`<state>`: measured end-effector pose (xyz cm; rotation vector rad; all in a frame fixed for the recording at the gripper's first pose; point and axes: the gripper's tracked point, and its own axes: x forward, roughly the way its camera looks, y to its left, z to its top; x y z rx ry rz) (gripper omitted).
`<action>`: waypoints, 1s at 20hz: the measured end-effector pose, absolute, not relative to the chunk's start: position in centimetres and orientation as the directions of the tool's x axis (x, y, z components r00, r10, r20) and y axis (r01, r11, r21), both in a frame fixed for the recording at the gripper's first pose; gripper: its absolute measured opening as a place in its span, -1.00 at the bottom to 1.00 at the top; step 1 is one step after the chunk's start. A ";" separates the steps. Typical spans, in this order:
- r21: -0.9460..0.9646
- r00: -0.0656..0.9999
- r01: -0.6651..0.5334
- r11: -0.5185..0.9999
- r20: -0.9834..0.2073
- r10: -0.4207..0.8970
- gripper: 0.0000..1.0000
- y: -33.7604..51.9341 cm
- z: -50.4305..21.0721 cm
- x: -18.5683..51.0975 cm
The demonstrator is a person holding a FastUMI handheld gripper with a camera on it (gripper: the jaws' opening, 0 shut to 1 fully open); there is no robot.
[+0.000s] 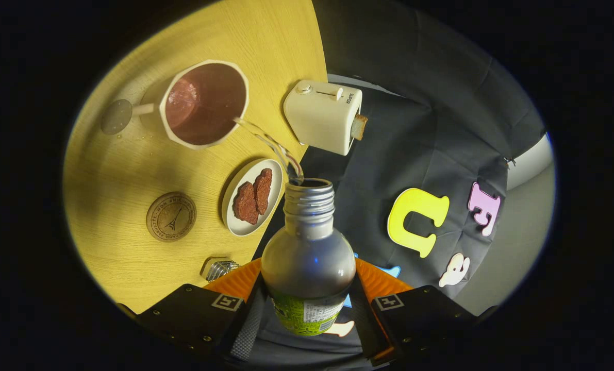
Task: Take the bottle from table, then pour the juice into the cup, finally place the bottle on the coaster
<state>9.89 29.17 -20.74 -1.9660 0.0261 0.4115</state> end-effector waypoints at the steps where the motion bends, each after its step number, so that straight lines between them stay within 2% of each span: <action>1: -0.882 0.941 -0.201 -0.426 -0.295 0.165 0.55 29.1 -20.7 10.0; 20: -0.848 0.941 -0.136 -0.512 -0.272 0.200 0.55 29.8 -19.0 10.0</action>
